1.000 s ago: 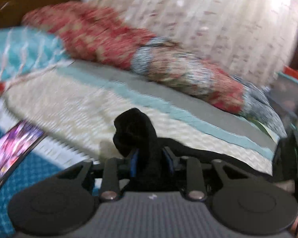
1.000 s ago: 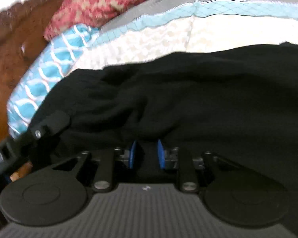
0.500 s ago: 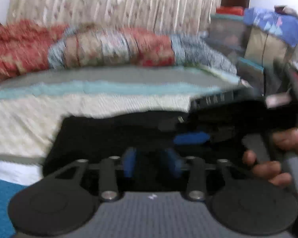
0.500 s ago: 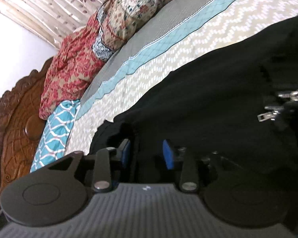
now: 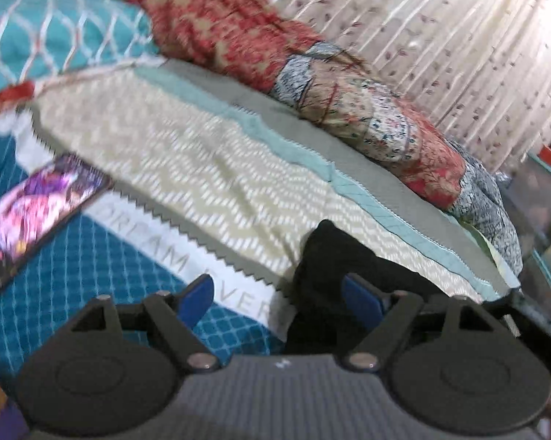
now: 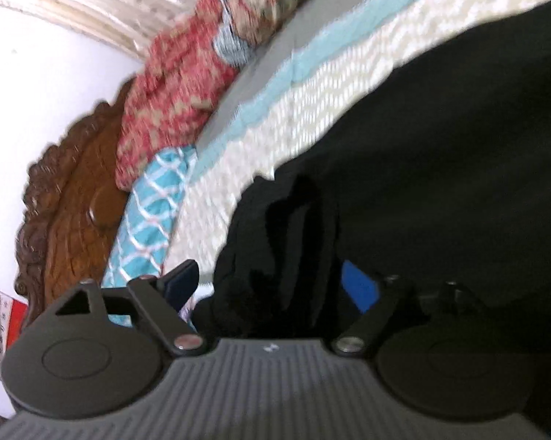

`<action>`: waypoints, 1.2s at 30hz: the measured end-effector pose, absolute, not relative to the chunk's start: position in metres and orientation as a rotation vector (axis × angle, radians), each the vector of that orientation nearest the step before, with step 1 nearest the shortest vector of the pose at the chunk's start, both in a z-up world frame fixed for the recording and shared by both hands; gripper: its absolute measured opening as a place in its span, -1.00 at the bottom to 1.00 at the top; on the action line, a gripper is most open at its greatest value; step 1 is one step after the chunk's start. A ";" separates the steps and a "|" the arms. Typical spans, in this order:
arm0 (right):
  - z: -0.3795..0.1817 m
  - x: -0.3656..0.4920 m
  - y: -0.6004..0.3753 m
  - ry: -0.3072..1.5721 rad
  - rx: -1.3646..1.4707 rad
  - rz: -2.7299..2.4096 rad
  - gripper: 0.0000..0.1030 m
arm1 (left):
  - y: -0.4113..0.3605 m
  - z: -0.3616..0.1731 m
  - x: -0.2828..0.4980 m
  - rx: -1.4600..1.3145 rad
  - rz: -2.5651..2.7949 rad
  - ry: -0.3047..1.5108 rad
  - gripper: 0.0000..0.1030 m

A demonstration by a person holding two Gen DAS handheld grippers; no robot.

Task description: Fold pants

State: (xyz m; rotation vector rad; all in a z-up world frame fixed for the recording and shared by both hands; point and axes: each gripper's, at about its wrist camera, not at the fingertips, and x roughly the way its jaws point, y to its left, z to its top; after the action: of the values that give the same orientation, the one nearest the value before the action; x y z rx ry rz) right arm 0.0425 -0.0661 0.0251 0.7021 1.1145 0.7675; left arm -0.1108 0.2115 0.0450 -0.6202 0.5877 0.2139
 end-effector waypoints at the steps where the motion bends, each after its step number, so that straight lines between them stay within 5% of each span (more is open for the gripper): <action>1: 0.022 0.042 -0.055 1.139 0.684 0.776 0.69 | 0.211 0.044 -0.111 -0.627 0.212 0.596 0.53; 2: 0.021 0.040 -0.043 1.159 0.635 0.776 0.66 | 0.211 0.042 -0.111 -0.628 0.211 0.607 0.53; 6: 0.048 0.025 -0.028 1.023 0.423 0.816 -0.52 | 0.199 0.040 -0.112 -0.614 0.190 0.626 0.53; 7: 0.057 0.024 -0.030 0.982 0.405 0.827 -0.58 | 0.197 0.041 -0.112 -0.610 0.183 0.626 0.53; 12: 0.098 0.000 -0.072 0.702 0.258 0.736 -0.60 | 0.180 0.046 -0.100 -0.573 0.142 0.627 0.53; 16: 0.070 0.007 -0.098 0.729 0.142 0.533 -0.57 | 0.155 0.043 -0.082 -0.512 0.093 0.663 0.56; 21: 0.049 0.024 -0.123 0.843 0.268 0.461 -0.11 | 0.128 0.032 -0.061 -0.468 0.053 0.750 0.56; 29: 0.088 0.001 -0.123 0.623 0.313 0.526 -0.12 | 0.144 0.041 -0.059 -0.614 0.014 0.725 0.72; 36: 0.072 -0.024 -0.073 0.708 0.115 0.797 -0.25 | 0.150 0.032 -0.054 -0.650 0.044 0.758 0.72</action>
State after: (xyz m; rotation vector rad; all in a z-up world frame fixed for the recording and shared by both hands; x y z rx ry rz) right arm -0.0235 -0.0727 0.0725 0.1154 0.7078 0.7965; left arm -0.0542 0.1501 0.0322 -0.6496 0.7580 0.0436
